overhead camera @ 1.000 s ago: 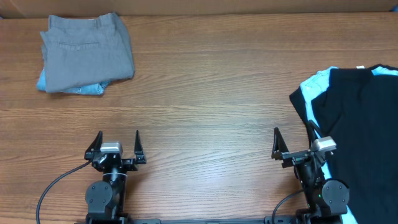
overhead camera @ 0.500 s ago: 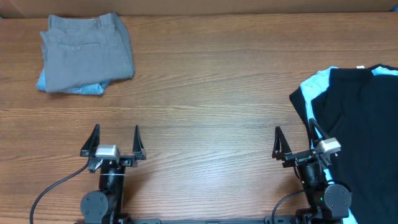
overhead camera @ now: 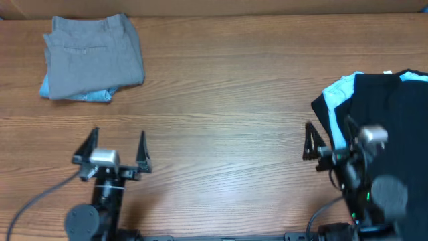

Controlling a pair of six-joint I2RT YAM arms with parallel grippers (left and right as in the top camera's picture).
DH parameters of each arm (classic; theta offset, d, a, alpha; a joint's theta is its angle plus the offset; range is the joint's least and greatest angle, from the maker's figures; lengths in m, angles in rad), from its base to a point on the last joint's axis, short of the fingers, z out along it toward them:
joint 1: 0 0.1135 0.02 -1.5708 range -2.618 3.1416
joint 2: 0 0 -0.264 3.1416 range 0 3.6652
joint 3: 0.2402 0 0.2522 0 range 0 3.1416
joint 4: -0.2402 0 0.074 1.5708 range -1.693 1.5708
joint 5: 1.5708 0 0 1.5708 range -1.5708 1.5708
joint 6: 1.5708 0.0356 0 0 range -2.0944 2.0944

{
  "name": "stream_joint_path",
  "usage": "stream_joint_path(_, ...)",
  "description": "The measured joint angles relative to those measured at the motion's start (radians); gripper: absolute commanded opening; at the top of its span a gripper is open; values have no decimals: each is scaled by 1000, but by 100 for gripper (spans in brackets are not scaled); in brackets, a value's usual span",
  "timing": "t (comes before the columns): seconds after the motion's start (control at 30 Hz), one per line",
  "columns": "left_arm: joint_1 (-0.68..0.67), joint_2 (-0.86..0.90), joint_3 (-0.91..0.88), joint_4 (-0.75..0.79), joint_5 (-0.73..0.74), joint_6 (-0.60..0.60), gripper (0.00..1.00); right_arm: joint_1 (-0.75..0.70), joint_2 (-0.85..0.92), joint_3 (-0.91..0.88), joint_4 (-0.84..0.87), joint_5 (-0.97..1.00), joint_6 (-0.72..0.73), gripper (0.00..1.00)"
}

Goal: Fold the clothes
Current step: 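Reach the right gripper to the black t-shirt and grasp its edge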

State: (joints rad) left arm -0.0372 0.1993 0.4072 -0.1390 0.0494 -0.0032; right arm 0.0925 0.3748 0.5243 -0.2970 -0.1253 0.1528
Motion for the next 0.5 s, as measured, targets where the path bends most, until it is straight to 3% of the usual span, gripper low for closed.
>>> stream_joint_path(0.17, 0, 260, 281, -214, 3, 6, 100, 0, 401, 317, -237, -60, 6, 100)
stream_joint_path(0.3, 0, 537, 527, -467, 27, 7, 100, -2, 781, 680, -535, -124, 8, 100)
stream_joint_path(0.5, 0, 822, 751, -688, 82, 7, 100, -38, 1162, 1038, -760, -151, 3, 100)
